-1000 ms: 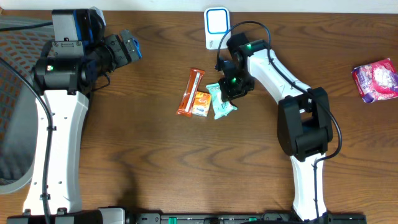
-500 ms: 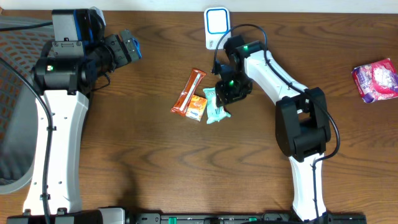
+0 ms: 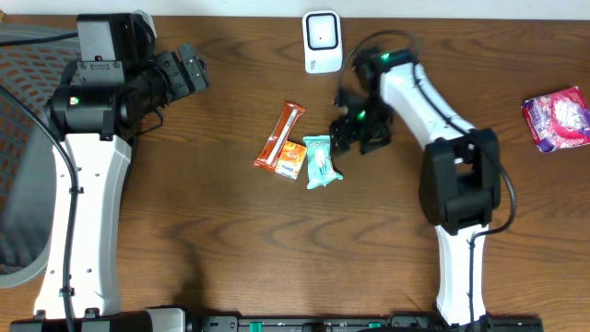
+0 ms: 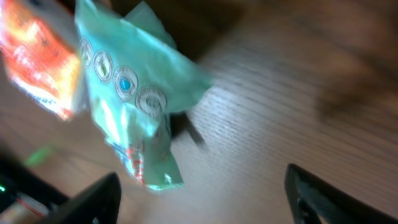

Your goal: Scan the item barcode

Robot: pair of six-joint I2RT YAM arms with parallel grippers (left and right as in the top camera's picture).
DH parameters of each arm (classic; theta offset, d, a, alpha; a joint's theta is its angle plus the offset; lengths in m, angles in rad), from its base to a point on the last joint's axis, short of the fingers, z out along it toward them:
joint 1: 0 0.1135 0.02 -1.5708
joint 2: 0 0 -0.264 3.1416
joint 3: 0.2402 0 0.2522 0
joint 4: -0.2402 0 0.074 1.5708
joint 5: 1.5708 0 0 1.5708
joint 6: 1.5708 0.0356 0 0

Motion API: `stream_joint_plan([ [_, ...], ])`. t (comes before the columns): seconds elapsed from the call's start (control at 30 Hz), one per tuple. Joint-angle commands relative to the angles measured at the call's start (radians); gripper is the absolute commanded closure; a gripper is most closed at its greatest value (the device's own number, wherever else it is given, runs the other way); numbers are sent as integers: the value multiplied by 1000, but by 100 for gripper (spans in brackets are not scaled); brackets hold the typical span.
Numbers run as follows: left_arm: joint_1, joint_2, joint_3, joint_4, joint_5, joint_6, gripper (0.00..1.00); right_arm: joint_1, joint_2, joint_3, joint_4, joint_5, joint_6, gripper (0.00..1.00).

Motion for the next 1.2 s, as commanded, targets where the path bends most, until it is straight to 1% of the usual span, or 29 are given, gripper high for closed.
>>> stream_joint_plan([
  [0.0,3,5,-3,0,-3,9,2,-25,12,73,-47,-106,-26,13],
  [0.07,3,5,-3,0,-3,9,2,-22,12,64,-63,-159,-73,15],
  [0.17,3,5,-3,0,-3,9,2,-1,12,26,-50,-166,-103,19],
  [0.3,3,5,-3,0,-3,9,3,40,12,-66,67,-168,-35,29],
  [0.37,3,5,-3,0,-3,9,2,54,12,-109,111,-168,-11,29],
  [0.5,3,5,-3,0,-3,9,2,64,12,-167,178,-168,69,35],
  [0.53,3,5,-3,0,-3,9,2,66,12,-177,189,-169,84,39],
  [0.6,3,5,-3,0,-3,9,2,68,12,-198,219,-169,116,48],
  [0.67,3,5,-3,0,-3,9,2,71,12,-209,237,-169,140,61],
  [0.73,3,5,-3,0,-3,9,2,73,12,-210,246,-171,163,68],
  [0.8,3,5,-3,0,-3,9,2,74,12,-206,264,-195,208,80],
  [0.83,3,5,-3,0,-3,9,2,74,12,-197,265,-229,234,87],
  [0.9,3,5,-3,0,-3,9,2,66,12,-177,267,-336,261,90],
  [0.97,3,5,-3,0,-3,9,2,50,12,-151,268,-471,287,99],
  [1.03,3,5,-3,0,-3,9,2,26,12,-128,268,-612,315,99],
  [1.17,3,5,-3,0,-3,9,2,-23,12,-111,267,-876,324,99],
])
